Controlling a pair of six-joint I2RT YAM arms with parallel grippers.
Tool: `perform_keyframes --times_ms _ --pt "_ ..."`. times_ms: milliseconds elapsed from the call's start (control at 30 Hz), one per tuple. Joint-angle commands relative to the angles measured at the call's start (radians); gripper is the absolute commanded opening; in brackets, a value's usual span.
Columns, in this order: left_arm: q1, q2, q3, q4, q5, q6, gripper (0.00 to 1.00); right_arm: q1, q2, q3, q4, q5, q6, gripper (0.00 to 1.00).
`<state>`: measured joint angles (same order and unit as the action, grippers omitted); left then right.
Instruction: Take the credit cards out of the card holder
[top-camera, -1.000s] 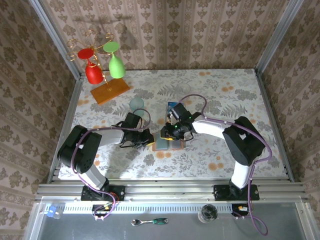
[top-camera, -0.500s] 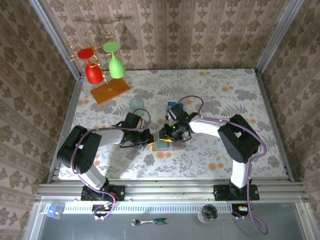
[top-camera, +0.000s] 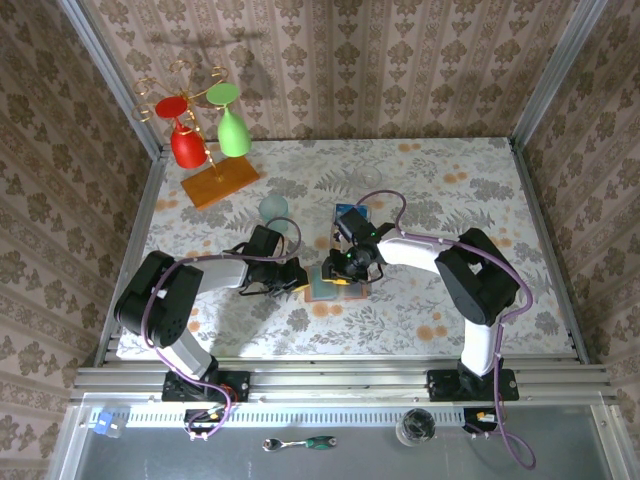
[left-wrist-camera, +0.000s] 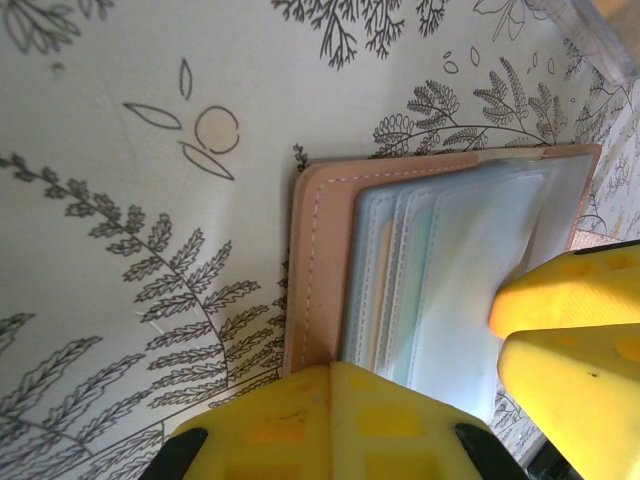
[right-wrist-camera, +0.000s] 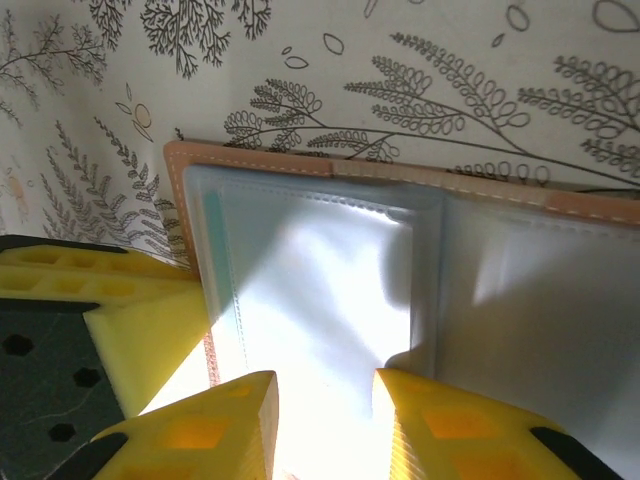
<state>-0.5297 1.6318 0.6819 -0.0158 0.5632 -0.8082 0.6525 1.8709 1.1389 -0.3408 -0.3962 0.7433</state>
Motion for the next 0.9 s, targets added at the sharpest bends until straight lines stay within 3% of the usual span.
perform_keyframes --times_ms 0,433,867 --pt "-0.001 -0.009 -0.015 -0.047 -0.026 0.003 0.07 0.007 -0.028 0.016 -0.069 0.055 -0.022 0.31" --pt "-0.001 -0.044 0.003 -0.064 -0.028 0.001 0.07 0.003 -0.028 -0.01 -0.034 0.042 -0.014 0.28" --pt "-0.017 -0.097 0.035 -0.027 0.013 -0.043 0.17 -0.002 -0.019 -0.022 -0.026 0.035 -0.015 0.23"
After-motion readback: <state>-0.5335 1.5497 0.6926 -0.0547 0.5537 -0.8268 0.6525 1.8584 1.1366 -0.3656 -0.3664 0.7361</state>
